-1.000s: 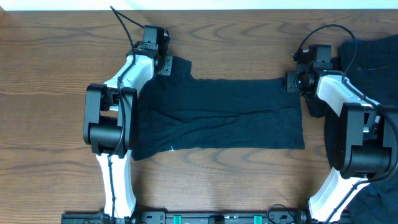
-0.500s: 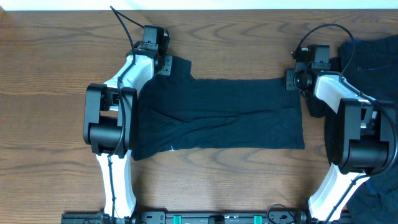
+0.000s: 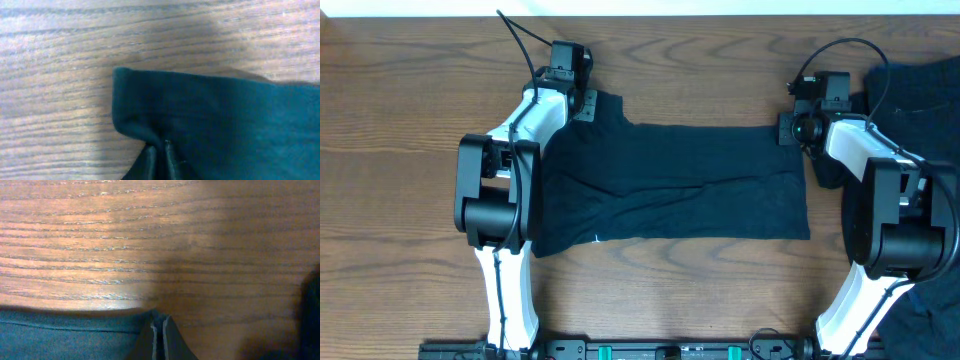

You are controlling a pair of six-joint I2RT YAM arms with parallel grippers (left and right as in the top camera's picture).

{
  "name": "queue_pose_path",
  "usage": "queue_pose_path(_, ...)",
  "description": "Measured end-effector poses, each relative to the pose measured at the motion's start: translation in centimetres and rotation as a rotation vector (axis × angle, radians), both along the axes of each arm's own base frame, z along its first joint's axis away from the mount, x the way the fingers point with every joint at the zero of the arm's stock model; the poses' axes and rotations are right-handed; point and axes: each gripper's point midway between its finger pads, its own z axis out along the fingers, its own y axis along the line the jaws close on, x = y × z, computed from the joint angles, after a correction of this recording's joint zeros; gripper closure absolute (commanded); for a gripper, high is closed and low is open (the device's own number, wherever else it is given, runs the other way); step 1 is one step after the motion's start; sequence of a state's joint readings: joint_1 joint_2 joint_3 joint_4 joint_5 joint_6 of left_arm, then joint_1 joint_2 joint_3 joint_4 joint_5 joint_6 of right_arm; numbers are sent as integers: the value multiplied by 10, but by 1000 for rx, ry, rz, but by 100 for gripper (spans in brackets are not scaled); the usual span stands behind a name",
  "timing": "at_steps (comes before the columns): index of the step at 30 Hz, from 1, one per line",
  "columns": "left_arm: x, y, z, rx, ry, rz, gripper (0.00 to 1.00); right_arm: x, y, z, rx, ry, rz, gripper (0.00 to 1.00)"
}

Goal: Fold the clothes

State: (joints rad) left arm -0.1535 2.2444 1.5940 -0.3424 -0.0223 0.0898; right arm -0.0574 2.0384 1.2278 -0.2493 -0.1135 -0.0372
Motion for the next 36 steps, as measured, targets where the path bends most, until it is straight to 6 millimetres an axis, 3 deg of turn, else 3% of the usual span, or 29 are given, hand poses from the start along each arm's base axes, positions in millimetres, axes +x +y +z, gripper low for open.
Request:
queue_pose_path(11,-8,2,5,2,21,4,94,2,1,0,4,-8,3,99)
queue_pose_path(14,-11,2,24,0,11,6,94,-2,4,0,20,19,10,99)
queue_pose_path(20,-21,4,81,-20,-42,25,94,-23,11,8,54,87,24,99)
queue_pose_path(23,-37,6,99,-21,-17,33,94,-38,12,27,61,113,24,99)
queue_pose_path(29,-84,14,114,-22,110,85,94,-65,14,68,84,133,24,99)
queue_pose_path(36,-141,22,108,-37,314,249,94,-101,17,68,147,267,15,99)
